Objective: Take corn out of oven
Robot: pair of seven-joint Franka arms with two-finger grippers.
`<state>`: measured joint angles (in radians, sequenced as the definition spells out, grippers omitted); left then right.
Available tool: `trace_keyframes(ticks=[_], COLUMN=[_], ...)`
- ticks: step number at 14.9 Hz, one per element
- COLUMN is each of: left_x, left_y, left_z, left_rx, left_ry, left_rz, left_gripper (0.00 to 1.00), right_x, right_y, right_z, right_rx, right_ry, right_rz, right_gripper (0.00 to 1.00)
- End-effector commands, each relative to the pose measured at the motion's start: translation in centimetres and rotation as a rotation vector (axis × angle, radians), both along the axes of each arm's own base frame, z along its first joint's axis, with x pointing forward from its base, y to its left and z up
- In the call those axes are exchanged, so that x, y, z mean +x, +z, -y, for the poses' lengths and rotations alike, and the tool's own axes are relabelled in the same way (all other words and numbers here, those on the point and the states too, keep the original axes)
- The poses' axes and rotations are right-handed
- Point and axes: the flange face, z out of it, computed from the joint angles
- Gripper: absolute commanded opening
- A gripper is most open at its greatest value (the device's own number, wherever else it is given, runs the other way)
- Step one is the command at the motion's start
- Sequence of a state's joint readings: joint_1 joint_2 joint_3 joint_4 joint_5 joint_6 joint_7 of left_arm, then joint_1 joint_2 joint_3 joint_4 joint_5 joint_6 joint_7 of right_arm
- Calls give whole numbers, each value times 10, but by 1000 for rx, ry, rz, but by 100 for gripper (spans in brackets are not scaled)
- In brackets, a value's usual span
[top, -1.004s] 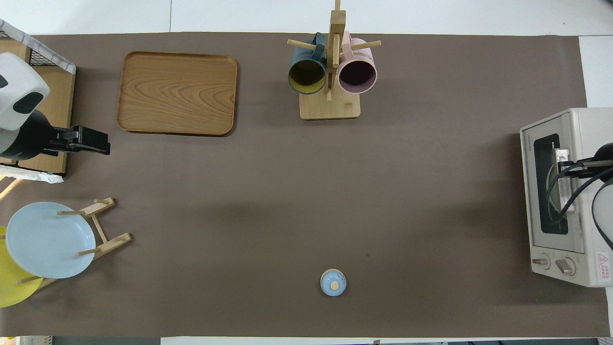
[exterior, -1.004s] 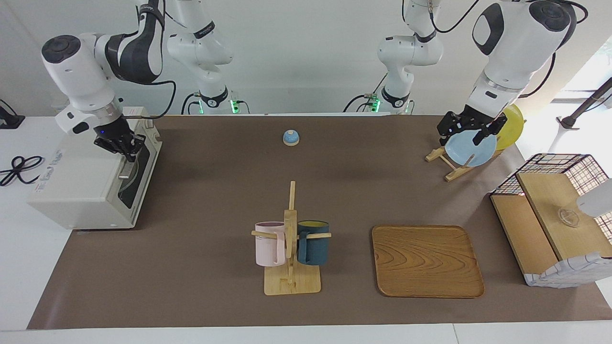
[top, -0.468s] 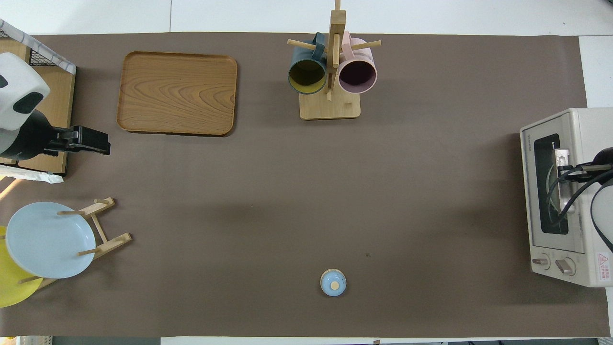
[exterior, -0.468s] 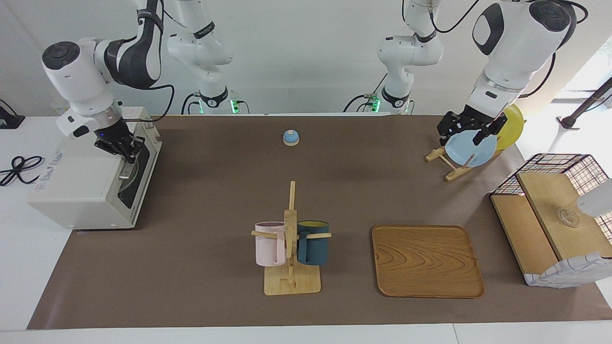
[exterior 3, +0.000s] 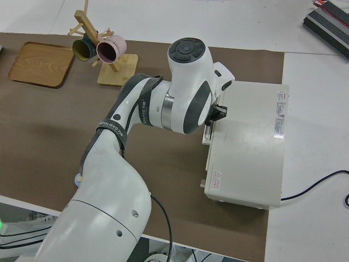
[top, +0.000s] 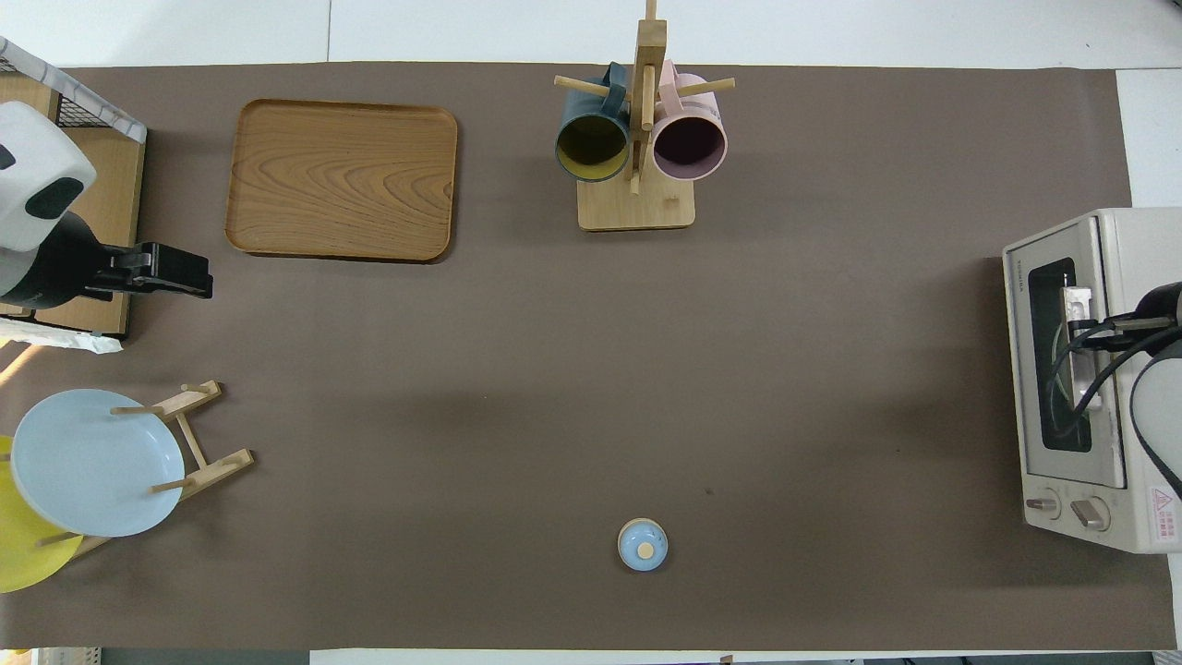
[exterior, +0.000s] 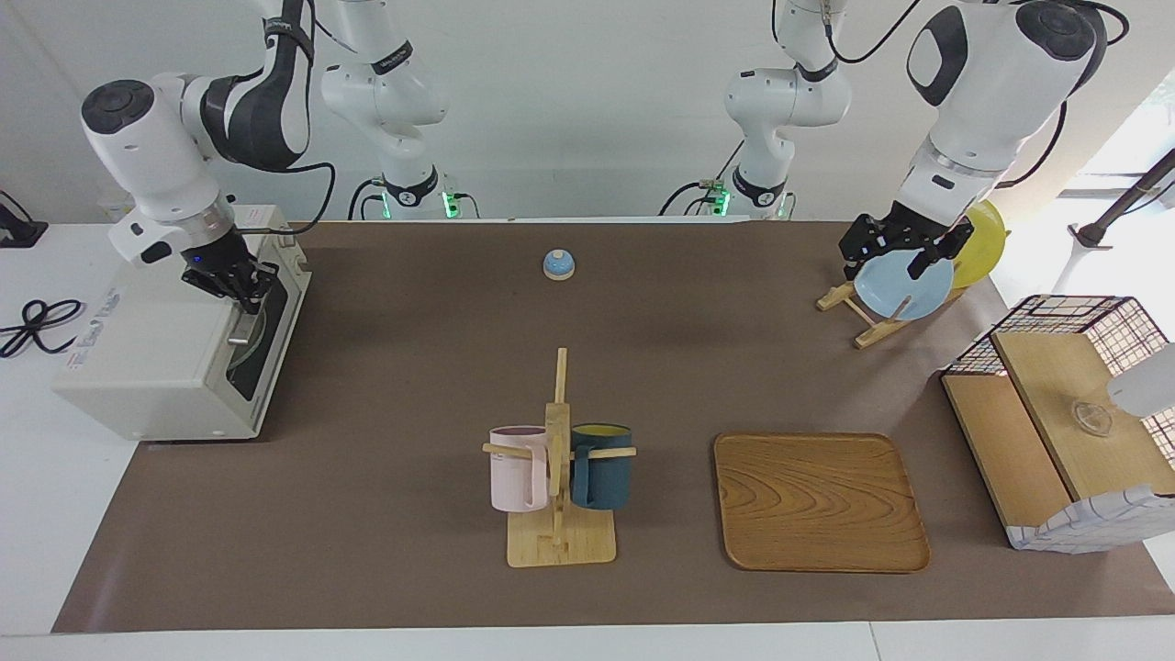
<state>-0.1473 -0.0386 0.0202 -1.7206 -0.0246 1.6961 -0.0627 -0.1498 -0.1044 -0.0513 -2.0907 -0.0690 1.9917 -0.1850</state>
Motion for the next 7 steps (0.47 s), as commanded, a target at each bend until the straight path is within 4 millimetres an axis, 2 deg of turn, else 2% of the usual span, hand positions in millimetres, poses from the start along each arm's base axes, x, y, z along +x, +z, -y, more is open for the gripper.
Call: trace_keyframes(ticks=[1,3,4,7], left_x=[-3,-3,-2,-3], left_y=[4,3,2,3], left_z=[-4,-4,-4,-4], left_rx=[16,16,16,16], left_ry=[-2,-2,-2,-2], left_rz=[10,7,7,8], left_gripper=[100,100,100,100], right_x=[3,4,6,11], right_y=[-26,-27,-29,-44], right_z=[-13,-17,-25,-34], right_rx=[19,23,23,22], right_ry=[12,2,10,28], right_rz=[-14,-14,-17,-4], right_gripper=[0,0,0,0])
